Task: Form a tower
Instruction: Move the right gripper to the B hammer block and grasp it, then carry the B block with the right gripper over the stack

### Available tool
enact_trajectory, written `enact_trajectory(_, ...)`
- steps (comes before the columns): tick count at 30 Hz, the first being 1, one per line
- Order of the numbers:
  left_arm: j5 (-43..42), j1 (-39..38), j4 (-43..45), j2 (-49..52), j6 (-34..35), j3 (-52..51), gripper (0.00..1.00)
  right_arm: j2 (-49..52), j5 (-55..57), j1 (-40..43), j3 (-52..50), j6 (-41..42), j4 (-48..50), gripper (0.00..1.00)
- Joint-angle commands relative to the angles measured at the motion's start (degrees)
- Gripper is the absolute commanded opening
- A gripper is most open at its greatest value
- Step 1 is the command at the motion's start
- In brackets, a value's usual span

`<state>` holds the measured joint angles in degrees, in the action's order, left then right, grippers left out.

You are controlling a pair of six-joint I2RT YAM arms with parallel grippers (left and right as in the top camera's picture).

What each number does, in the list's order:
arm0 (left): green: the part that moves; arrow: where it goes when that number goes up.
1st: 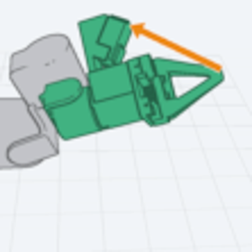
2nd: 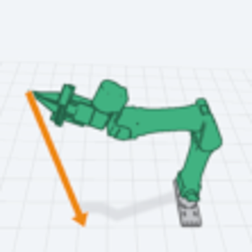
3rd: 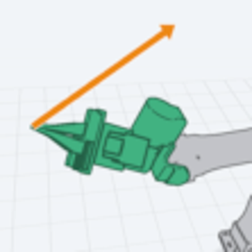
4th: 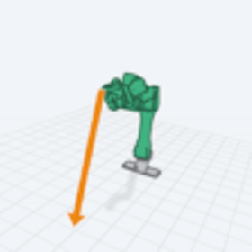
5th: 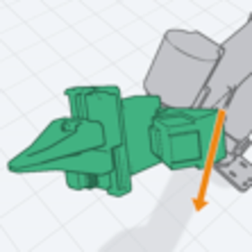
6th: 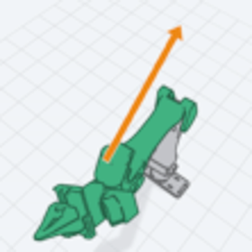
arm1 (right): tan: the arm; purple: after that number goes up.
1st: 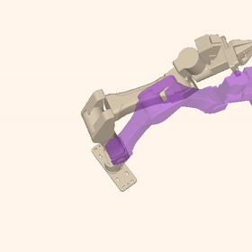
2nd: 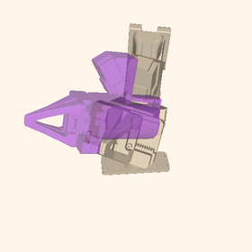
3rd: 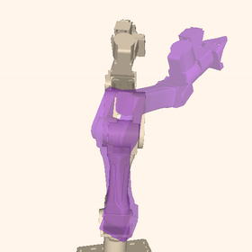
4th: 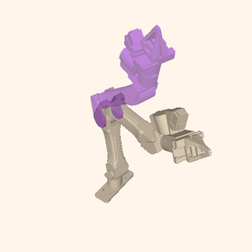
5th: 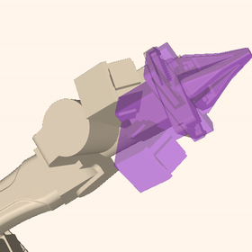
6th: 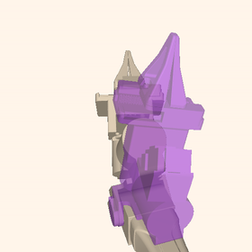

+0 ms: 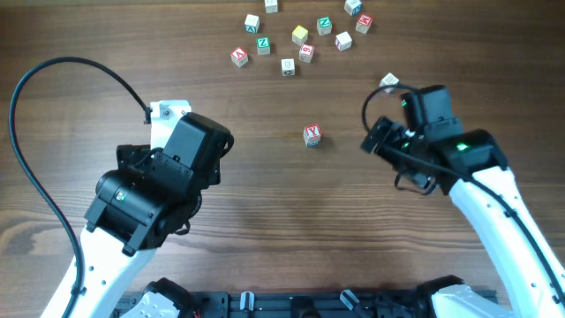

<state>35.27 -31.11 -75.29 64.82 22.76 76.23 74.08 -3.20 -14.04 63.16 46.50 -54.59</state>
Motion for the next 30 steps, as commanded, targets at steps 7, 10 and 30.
enact_trajectory(7,0.15,0.11,0.0,-0.52,-0.46,-0.04,1.0,21.92,-3.13,12.2,15.82,-10.36,6.03,0.99)
enact_trajectory(10,0.15,0.11,0.0,-0.52,-0.46,-0.04,1.0,37.4,-2.69,12.2,29.68,-10.08,5.77,0.99)
enact_trajectory(30,0.13,0.11,0.0,-0.52,-0.46,-0.04,1.0,56.94,-3.04,12.04,40.94,-15.65,10.6,0.11)
